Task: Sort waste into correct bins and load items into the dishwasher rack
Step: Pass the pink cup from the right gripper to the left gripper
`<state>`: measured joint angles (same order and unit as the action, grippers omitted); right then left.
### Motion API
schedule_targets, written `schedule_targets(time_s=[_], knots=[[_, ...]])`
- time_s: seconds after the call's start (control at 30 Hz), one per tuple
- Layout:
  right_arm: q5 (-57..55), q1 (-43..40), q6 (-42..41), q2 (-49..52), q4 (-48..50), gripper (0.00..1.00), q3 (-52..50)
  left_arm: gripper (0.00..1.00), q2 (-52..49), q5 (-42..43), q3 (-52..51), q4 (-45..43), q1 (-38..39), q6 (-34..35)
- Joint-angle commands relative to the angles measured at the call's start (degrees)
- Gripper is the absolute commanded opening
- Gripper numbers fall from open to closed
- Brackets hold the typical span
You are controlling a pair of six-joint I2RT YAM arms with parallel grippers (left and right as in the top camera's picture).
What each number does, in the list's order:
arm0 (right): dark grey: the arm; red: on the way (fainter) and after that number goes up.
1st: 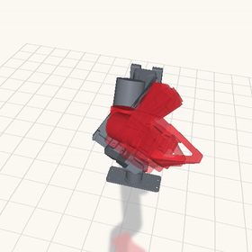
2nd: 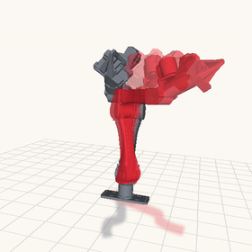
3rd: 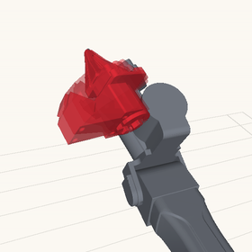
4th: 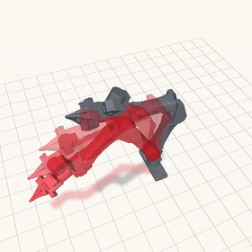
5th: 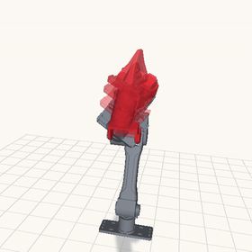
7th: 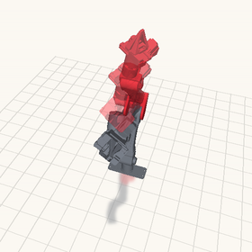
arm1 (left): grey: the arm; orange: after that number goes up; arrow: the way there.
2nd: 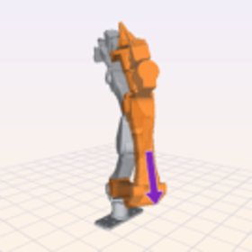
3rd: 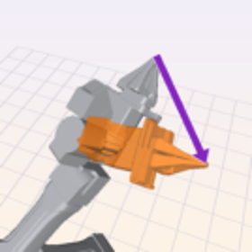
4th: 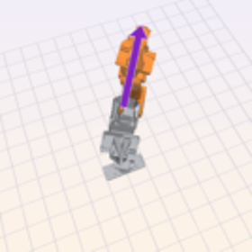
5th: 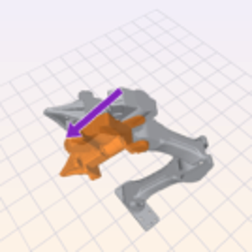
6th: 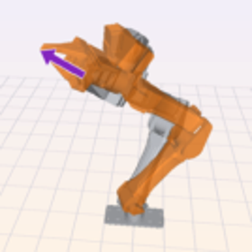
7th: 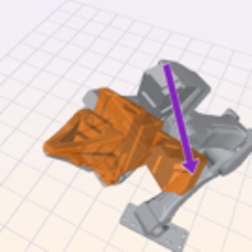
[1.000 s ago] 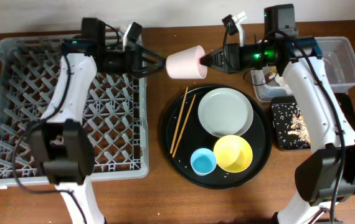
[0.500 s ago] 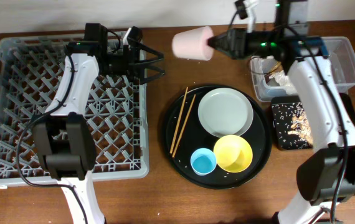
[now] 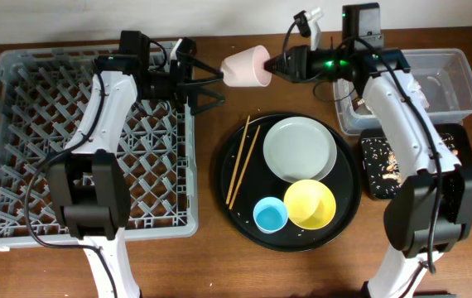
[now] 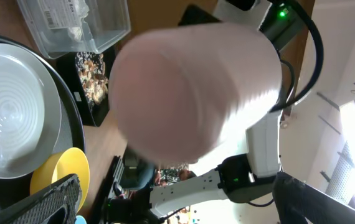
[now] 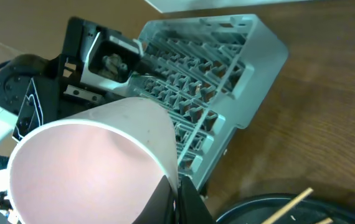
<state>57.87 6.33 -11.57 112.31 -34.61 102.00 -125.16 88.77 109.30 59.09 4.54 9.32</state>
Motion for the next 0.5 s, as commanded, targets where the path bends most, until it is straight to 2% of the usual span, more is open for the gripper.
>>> schedule_targets(time_s=[0.0,0.1,0.2,0.3,0.47], knots=[[-0.46,5.57,0.13,0.61,0.57,0.04,-0.35,0.98,0.79,1.42,0.28,-0.15,-0.24,0.09],[-4.44,10.64,0.07,2.23,0.83,0.04,-0.37,0.97,0.79,1.42,0.28,-0.15,-0.17,0.07],[-4.57,12.09,-1.03,3.52,3.54,0.04,-0.37,0.83,0.79,1.42,0.28,-0.13,-0.17,0.07],[-7.61,12.04,-2.93,3.52,4.98,0.04,-0.37,0.75,0.79,1.42,0.26,-0.13,-0.2,0.07],[-9.05,12.04,-2.91,3.52,5.73,0.08,-0.37,0.72,0.79,1.42,0.28,-0.11,-0.13,0.07]])
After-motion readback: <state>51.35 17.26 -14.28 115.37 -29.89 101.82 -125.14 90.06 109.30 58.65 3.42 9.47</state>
